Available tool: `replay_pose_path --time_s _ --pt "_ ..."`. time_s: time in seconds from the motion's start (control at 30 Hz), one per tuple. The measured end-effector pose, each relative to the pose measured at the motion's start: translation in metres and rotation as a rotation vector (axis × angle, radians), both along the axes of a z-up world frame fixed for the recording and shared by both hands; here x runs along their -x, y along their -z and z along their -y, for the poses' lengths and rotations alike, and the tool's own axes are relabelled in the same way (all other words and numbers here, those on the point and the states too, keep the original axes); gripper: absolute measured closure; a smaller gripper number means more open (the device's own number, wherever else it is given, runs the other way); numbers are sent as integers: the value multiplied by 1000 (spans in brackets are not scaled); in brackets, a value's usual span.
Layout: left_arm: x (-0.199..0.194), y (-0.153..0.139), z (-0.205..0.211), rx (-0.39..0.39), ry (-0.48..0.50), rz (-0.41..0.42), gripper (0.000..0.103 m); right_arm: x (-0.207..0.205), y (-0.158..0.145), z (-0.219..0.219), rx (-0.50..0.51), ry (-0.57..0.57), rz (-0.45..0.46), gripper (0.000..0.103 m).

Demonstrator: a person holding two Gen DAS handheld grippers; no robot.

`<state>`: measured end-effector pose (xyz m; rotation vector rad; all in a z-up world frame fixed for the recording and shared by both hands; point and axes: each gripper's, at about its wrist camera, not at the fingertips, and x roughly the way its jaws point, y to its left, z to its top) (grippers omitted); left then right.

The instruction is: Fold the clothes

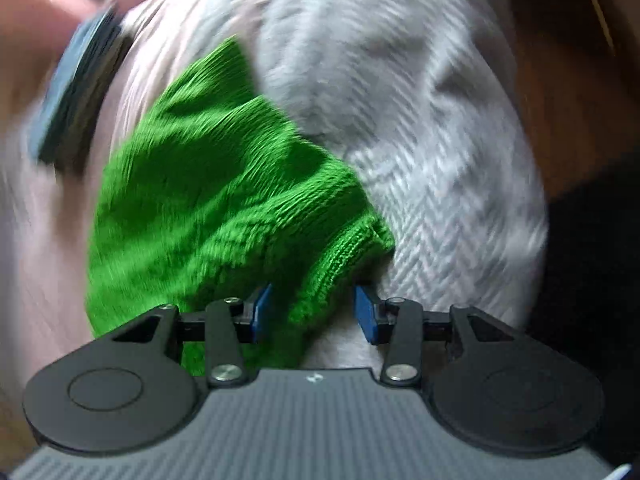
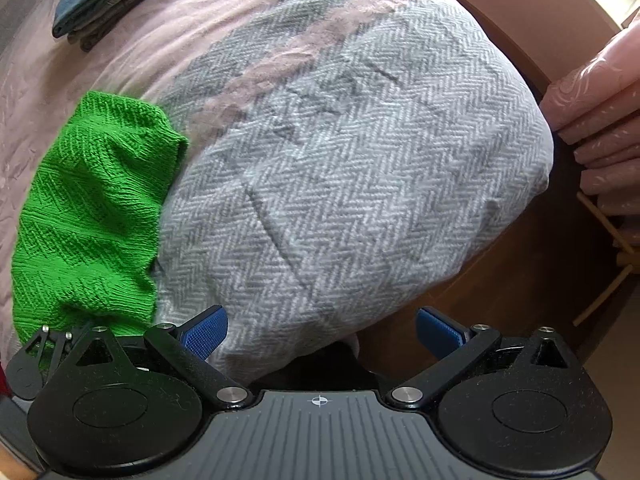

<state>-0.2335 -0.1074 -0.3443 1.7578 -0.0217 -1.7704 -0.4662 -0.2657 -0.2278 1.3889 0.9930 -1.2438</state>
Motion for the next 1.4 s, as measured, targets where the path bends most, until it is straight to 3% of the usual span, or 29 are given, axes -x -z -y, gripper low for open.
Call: replay_pose_path --time_s 0.13,0.2,0.27,0.47,0.6,0.73,0.83,0.93,0.97,1.1,1.23,1.37,1.4 --pt "1 18 -3 26 138 57 66 1 2 0 -8 -2 -8 0" --pt "-3 16 2 29 138 41 86 2 3 0 -12 -3 -12 0" --pt "-12 3 14 25 57 -32 94 1 3 0 -12 -3 -15 0" --pt "-96 -87 62 147 -455 -392 95 -18 0 4 5 -21 -16 0" --pt "-188 -154 75 305 -775 -569 96 -46 -3 1 24 -58 1 0" --pt "-292 -201 61 479 -1134 -687 96 -75 -6 0 41 -96 19 0" --pt "-369 -204 34 520 -1458 -733 96 -97 -5 0 48 -121 26 0" --pt "-429 -182 -5 460 -1781 -771 96 -119 -4 -2 54 -147 35 0" --pt "-437 -175 -17 432 -1834 -768 97 -126 -3 -3 55 -154 39 0" --pt "-440 -154 -52 349 -1873 -701 97 -154 10 -9 69 -163 106 0" --pt "-438 -140 -77 275 -1891 -720 95 -183 28 -18 89 -155 216 0" --pt "-440 -130 -91 234 -1895 -737 95 -206 67 -30 52 40 458 1" --pt "-440 -127 -95 224 -1896 -741 94 -212 77 -32 40 95 519 11"
